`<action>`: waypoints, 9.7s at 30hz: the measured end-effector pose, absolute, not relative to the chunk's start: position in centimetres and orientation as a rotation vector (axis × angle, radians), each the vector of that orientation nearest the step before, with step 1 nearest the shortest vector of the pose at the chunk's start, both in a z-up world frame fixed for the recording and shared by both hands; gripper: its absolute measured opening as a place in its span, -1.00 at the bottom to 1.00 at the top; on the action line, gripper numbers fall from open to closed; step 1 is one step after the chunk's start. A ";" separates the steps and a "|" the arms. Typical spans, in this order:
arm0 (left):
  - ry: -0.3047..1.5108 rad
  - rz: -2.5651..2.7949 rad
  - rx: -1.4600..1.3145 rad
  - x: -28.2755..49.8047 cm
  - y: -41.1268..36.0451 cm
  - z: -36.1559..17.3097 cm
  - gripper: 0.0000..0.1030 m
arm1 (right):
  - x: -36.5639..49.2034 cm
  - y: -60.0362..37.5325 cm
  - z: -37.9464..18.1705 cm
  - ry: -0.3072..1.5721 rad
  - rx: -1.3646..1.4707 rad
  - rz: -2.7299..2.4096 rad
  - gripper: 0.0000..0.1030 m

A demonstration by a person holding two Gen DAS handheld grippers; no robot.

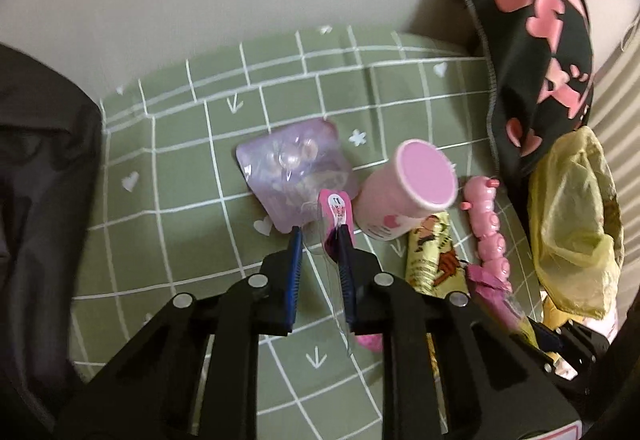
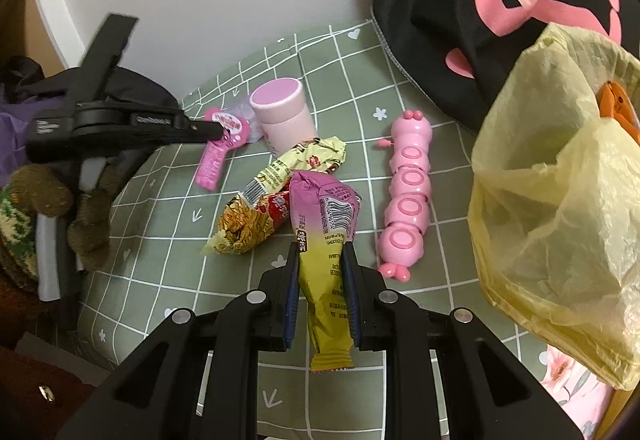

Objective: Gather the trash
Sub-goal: 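Carry the lollipop and snack bar over the yellow bag with both tools, then open both tools to drop the items into the yellow bag, then move both tools back down to the items on the mat, then grasp the yellow-green snack wrapper with the right tool while the left tool grasps the lavender packet, then carry the wrapper and lavender packet over the yellow bag with both tools, then open both tools to drop the items into the yellow bag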

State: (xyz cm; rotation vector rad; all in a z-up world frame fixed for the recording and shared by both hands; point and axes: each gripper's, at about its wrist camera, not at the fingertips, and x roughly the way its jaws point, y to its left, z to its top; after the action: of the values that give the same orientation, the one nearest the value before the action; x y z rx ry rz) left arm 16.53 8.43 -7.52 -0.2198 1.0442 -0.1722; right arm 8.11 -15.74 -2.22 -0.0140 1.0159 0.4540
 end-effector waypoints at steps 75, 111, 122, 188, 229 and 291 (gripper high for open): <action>0.968 -0.880 -0.104 21.0 -22.7 2.4 -0.22 | 11.3 -37.1 11.8 0.748 -0.003 -0.006 -0.61; 0.809 -0.411 -0.175 20.4 -0.1 1.8 -0.19 | 14.9 -27.5 8.6 0.803 -0.076 0.074 -0.23; 0.848 -0.181 -0.284 21.6 11.2 -1.7 -0.19 | 15.0 -18.7 5.4 0.873 -0.106 0.243 -0.23; 1.019 -0.411 -0.064 26.0 10.9 -10.7 -0.18 | 12.2 -13.8 -5.4 1.194 0.030 0.376 -0.59; 1.006 -0.315 -0.144 17.3 11.1 -6.7 -0.99 | 10.9 -14.0 -2.0 1.077 -0.057 0.480 -0.59; 0.843 -0.694 -0.062 20.0 -17.1 3.3 -0.31 | 11.5 -36.3 11.1 0.766 0.004 0.043 -0.59</action>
State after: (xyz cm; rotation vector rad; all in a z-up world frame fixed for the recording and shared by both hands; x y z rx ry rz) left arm 19.98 -17.12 3.29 -0.0621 0.8425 -0.6945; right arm 11.48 -36.28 11.14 0.0043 0.7662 0.0425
